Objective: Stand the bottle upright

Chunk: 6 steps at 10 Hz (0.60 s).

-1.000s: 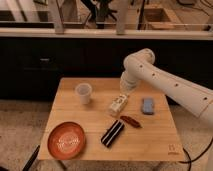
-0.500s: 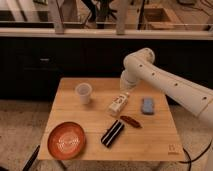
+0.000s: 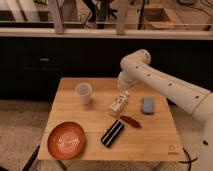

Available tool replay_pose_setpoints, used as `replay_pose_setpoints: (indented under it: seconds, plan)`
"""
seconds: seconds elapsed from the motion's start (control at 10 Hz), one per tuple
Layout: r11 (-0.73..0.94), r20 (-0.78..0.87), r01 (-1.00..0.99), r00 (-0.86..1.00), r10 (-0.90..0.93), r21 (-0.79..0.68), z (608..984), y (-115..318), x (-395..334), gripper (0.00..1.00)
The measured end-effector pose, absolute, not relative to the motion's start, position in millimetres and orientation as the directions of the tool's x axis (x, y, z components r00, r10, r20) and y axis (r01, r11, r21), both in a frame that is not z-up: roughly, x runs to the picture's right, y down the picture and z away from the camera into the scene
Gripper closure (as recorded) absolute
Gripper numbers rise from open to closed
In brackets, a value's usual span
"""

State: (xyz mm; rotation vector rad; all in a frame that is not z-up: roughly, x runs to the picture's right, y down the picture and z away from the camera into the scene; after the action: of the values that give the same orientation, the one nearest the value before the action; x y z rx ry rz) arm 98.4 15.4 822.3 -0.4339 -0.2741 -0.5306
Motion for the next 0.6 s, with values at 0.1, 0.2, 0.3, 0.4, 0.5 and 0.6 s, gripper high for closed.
replay_pose_setpoints:
  seconds: [0.1, 0.2, 0.3, 0.4, 0.5, 0.6]
  plan:
    - [0.71, 0.413, 0.635, 0.76, -0.502, -0.306, 833.6, 18.3, 98.3, 0.43]
    - [0.633, 0.463, 0.724, 0.676, -0.574, -0.273, 845.5, 20.0, 95.4, 0.32]
    - [0.563, 0.499, 0.789, 0.601, -0.624, -0.246, 854.2, 22.0, 90.5, 0.23]
    - [0.518, 0.513, 0.823, 0.556, -0.654, -0.232, 860.6, 22.3, 87.6, 0.2]
    - [0.491, 0.501, 0.838, 0.538, -0.678, -0.236, 866.2, 22.6, 88.1, 0.2]
    - [0.485, 0.476, 0.839, 0.54, -0.694, -0.246, 871.6, 24.7, 88.9, 0.2]
